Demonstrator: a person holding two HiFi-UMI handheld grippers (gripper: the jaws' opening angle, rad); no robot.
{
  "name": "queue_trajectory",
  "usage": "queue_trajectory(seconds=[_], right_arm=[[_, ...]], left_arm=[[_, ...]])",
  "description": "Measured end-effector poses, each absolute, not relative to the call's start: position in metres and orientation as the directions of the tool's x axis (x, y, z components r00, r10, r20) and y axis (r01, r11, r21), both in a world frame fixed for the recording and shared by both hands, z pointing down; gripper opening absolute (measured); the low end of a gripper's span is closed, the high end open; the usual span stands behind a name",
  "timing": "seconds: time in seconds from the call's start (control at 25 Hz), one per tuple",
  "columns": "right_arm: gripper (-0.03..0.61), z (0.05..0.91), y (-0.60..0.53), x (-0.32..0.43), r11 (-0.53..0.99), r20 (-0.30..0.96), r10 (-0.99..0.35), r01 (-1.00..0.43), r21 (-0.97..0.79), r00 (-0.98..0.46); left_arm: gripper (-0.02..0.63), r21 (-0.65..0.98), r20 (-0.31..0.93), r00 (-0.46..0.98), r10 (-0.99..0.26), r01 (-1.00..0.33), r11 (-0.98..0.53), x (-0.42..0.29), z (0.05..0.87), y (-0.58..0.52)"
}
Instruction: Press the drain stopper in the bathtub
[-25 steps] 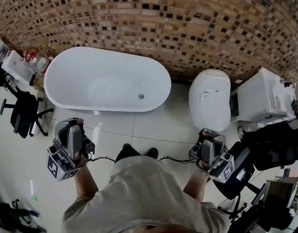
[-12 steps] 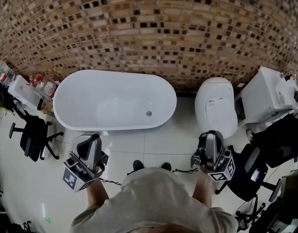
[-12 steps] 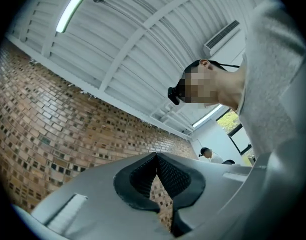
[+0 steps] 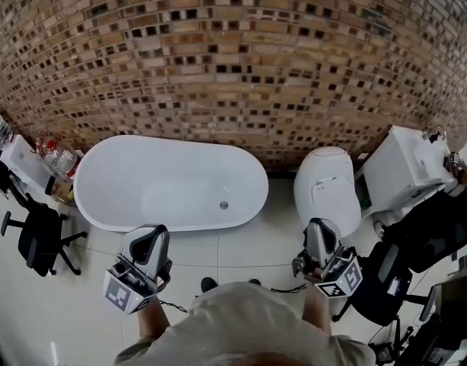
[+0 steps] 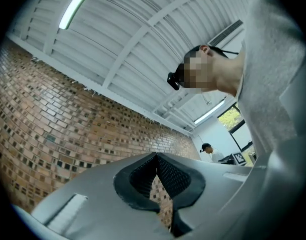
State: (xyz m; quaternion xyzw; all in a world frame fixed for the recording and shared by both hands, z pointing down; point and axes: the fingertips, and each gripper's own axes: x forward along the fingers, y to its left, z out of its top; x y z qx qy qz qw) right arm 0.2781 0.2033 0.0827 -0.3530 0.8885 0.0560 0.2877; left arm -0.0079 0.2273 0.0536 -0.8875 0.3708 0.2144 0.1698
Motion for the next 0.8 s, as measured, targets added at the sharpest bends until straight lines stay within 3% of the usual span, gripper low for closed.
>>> queue_trajectory(seconds=[0.2,0.8], right_arm=[[0.003,0.075,0.21,0.252,0.776,-0.537,-0.533,-0.63,-0.003,-0.654],[0.003,0.074,0.207,0.235,0.84,-0.543,-0.439,-0.541,0.034,-0.716]], left_arm=[[-0.007,-0.117,-0.51,0.611,-0.606,-0.747,-0.655,-0.018,0.061,0.223],[-0.006,-0.103,-0.491,0.602,-0.63,-0.758,-0.644,-0.023,0.071,0.216]])
